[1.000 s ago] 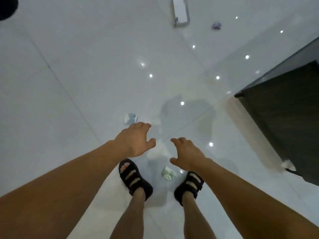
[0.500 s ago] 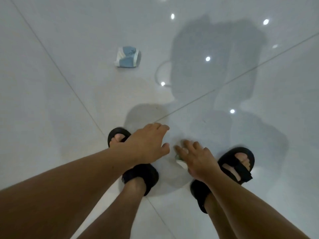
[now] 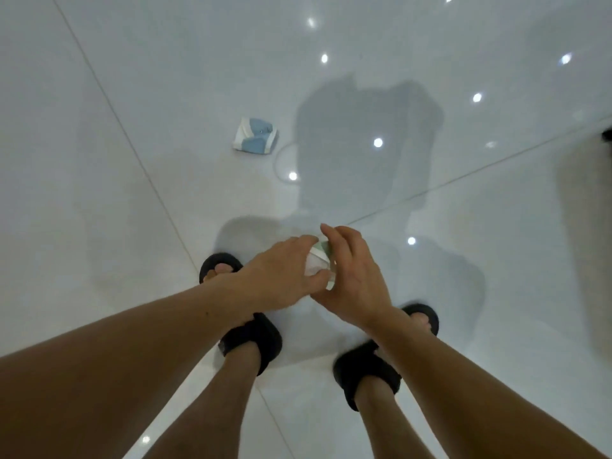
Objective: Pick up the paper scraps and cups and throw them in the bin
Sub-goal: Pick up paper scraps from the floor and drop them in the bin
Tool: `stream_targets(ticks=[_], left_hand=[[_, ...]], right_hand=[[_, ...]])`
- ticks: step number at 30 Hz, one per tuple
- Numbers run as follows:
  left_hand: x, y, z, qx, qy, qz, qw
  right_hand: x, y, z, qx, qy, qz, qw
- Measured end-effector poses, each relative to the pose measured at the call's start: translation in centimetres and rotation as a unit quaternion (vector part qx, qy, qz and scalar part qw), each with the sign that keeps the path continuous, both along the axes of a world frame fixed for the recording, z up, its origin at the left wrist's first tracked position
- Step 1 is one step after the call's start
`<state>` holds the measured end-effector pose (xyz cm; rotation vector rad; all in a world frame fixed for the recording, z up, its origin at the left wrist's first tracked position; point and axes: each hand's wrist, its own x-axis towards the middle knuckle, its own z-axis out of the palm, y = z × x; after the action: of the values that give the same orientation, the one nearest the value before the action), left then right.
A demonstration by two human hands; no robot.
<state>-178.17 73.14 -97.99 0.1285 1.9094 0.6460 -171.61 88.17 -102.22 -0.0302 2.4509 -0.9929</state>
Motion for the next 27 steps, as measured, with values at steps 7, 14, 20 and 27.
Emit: stream_targets(ticks=[7,14,20,27], left_hand=[[-8.4,-3.9,8.3,0.019,0.075,0.16,0.984],[-12.7,-14.0,11.3,-0.08,0.122,0.231,0.962],[-13.8,-16.4,5.1,-0.109,0.154,0.271,0.944],[-12.9,-15.4,-4.3,-0.114,0.173,0.291,0.934]], right_hand=[[-10.7,-2.9,9.0,-0.012,0.054,0.031,0.998],[-19.0,-7.3,9.2,0.155,-0.005,0.116,0.981],[-22.5,-10.3,1.2,0.218,-0.025,0.201,0.955],[-23.4,-11.1,-8.3,0.272,-0.014,0.25,0.929]])
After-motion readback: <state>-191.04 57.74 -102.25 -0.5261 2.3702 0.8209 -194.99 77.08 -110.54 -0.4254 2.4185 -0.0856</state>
